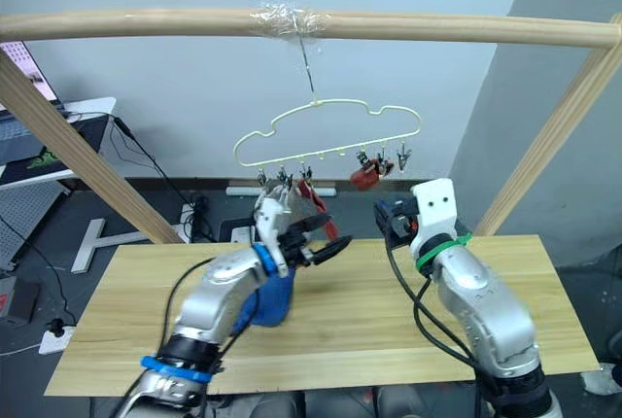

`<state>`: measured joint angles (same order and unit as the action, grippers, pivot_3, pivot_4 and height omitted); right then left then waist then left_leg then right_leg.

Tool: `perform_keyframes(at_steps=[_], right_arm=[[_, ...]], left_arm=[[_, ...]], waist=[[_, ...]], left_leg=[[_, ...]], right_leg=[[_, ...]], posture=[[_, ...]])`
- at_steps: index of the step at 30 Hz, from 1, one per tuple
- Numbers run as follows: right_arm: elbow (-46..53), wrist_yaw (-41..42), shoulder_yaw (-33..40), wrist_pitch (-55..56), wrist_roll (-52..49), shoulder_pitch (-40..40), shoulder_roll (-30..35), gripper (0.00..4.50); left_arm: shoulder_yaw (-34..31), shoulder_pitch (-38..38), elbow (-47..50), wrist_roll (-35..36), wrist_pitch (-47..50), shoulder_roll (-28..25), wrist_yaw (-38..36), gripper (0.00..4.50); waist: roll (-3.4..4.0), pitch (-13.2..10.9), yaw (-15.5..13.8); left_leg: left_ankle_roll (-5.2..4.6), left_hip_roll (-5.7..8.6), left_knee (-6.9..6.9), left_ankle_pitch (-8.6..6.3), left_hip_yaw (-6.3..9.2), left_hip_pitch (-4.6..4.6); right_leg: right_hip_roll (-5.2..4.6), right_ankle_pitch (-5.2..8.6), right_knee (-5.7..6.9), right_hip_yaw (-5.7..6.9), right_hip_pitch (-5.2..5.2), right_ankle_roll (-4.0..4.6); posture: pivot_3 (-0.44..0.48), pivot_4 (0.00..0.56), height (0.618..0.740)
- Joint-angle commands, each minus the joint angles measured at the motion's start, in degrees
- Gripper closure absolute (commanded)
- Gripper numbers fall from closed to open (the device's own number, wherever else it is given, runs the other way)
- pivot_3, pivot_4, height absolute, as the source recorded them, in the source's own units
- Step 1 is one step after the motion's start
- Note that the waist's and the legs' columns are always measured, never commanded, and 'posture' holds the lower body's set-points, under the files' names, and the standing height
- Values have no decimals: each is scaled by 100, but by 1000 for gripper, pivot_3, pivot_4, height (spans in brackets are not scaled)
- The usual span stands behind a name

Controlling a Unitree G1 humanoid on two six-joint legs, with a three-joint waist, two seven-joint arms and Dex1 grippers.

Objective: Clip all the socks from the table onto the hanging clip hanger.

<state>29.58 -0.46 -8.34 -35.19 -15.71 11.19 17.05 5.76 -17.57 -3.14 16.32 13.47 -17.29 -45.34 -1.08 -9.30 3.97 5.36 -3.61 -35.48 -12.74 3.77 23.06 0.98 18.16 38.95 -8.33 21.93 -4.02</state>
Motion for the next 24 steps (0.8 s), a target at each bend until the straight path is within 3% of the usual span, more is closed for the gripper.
perform_keyframes(at_steps=[1,3,9,20,24], right_arm=[[-121,-144,-40,716,444,-44,-333,371],[-322,-190,-130,925,737,3,-451,900],[-625,-160,-128,1289,1061,93,-826,900],[-1248,-253,196,1622,1394,523,-1171,900],[-1302,-262,286,1709,1437,567,-1249,1875]], left_arm=[[-232,36,914,373,321,-407,-260,677],[-410,31,1272,566,558,-690,-336,677],[-549,97,1778,806,922,-995,-275,677],[-551,298,2195,851,899,-963,-104,677],[-598,270,2188,876,899,-993,-111,677]], waist=[[-12,-77,-80],[-21,-138,-125],[-23,-239,-236],[-26,-296,-252],[-26,-296,-253]], left_leg=[[0,0,0,-1,1,-1],[0,-2,1,0,2,3],[1,-3,1,0,3,35],[2,-3,1,0,10,45],[2,-3,1,0,12,45]], right_leg=[[-1,1,0,2,-3,0],[-1,1,1,5,3,2],[-4,-11,0,9,33,23],[-6,-15,1,19,37,29],[-6,-15,1,22,38,30]], posture=[[77,199,740],[87,207,740],[112,214,740],[129,204,740],[131,201,740]])
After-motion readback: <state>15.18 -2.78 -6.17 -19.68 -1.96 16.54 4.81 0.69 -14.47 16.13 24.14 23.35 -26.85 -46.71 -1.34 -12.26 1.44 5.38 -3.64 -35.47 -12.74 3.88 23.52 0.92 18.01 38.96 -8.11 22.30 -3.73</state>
